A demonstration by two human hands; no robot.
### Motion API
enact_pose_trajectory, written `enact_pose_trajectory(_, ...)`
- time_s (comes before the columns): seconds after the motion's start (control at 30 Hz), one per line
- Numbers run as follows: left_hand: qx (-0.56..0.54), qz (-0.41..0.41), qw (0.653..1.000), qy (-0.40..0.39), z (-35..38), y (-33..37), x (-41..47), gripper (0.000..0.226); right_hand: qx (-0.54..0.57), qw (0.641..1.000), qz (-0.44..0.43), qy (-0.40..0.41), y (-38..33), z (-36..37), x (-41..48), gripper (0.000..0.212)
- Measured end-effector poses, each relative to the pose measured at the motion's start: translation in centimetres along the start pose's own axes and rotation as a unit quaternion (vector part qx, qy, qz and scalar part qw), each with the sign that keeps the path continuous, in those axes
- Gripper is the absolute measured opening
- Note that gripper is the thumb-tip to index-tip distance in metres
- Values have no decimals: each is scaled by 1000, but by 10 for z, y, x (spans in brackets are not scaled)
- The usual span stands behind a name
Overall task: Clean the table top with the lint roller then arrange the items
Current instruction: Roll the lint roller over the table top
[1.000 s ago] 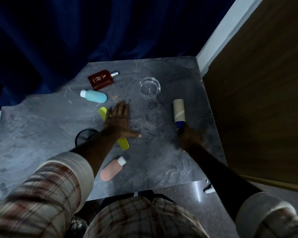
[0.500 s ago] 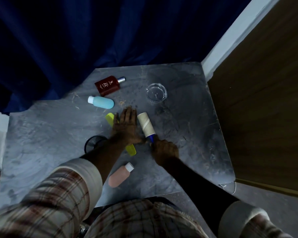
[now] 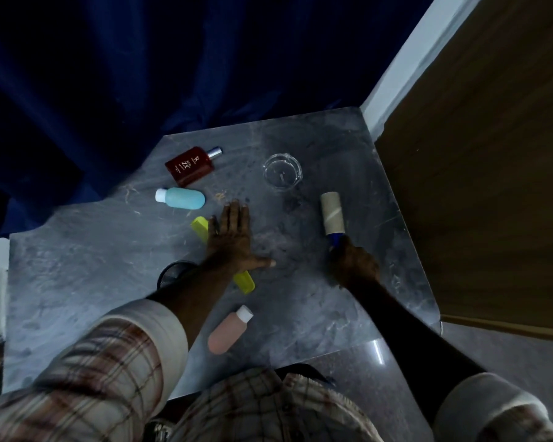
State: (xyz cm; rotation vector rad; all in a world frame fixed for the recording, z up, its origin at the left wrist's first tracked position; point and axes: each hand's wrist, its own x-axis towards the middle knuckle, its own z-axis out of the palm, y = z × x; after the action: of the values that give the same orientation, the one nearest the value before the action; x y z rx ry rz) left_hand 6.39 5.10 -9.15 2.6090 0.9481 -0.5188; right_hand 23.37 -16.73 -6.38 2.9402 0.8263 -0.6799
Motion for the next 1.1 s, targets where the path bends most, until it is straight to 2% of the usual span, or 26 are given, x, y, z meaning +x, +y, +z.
enact_pose_trajectory(0.07,-5,5,1000,-1,1,0,-1,159,54,997,54,-5,20,-7,4,47)
enact_pose_trajectory(0.23,-5,7,1000,-6,1,1,-1,159,119,981,153,-15,61,-13,15,41)
enact_pose_trajectory(0.5,4,10,1000,0,1,0,0,158,125,982,145,8,81,-5,20,41)
enact_pose_trajectory(0.6,2,7,1000,-2,1,0,0,158,109,990,94,12,70,-4,19,41)
enact_pose_trajectory(0.67,-2,4,1000,-1,1,1,-1,158,25,996,21,86,59,1,11,42)
enact_pose_trajectory(0.73,2,3,1000,-1,0,1,-1,158,-54,995,-13,78,35,-6,0,56)
enact_pose_trajectory(0.8,4,2,1000,-3,-2,2,-1,158,-120,983,-51,129,27,6,-10,33)
enact_pose_trajectory(0.83,2,0,1000,-2,-2,2,-2,158,-126,981,-70,131,19,8,-14,27)
enact_pose_trajectory(0.93,0,-1,1000,1,-3,2,-4,157,-127,968,-124,177,0,16,-23,31)
enact_pose_trajectory(1.1,-2,0,1000,4,-5,2,-5,157,-114,966,-169,160,-29,17,-35,27)
